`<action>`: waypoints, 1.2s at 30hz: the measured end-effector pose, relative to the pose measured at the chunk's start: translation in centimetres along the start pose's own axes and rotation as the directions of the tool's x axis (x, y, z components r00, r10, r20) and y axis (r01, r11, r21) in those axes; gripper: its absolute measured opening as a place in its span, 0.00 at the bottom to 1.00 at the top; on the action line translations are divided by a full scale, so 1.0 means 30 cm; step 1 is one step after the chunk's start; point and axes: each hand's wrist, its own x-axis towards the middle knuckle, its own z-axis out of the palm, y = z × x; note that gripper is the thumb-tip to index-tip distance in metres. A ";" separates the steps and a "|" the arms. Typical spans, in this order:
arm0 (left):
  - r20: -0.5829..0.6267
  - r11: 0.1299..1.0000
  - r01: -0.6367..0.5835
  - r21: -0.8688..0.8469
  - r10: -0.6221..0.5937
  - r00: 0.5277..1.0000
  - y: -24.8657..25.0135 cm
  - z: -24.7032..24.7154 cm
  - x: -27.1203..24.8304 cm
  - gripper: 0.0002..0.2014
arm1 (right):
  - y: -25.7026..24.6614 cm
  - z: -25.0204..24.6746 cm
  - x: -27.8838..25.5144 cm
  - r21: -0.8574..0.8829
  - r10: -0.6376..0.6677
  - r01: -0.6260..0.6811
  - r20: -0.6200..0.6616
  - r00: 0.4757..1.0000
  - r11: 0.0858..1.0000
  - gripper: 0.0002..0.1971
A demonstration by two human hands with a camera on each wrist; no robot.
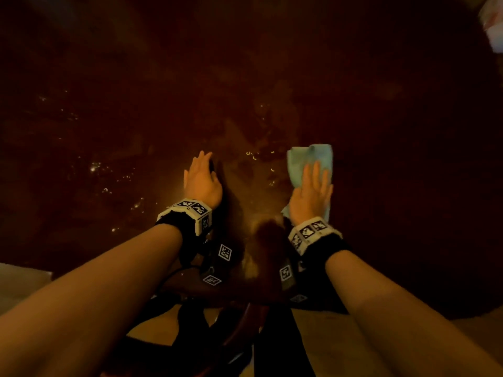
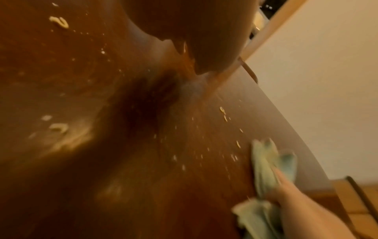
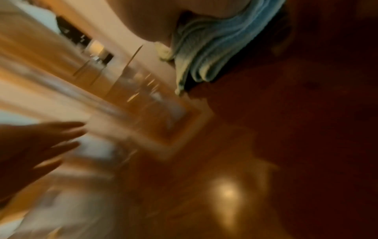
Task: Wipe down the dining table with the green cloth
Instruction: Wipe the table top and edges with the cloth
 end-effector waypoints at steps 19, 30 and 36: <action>0.029 0.994 0.053 0.098 -0.056 0.998 -0.044 -0.083 0.313 0.25 | -0.076 -0.171 0.604 0.244 0.225 -0.162 -0.256 0.940 0.956 0.25; -0.007 0.996 0.064 -0.070 -0.065 0.998 -0.059 -0.051 0.302 0.29 | -0.452 0.140 0.427 0.190 -0.458 0.432 0.119 0.881 0.881 0.27; -0.044 0.993 0.028 -0.116 -0.034 0.998 -0.087 -0.103 0.293 0.29 | -0.427 0.025 0.319 0.636 -0.222 0.040 0.210 0.952 0.770 0.27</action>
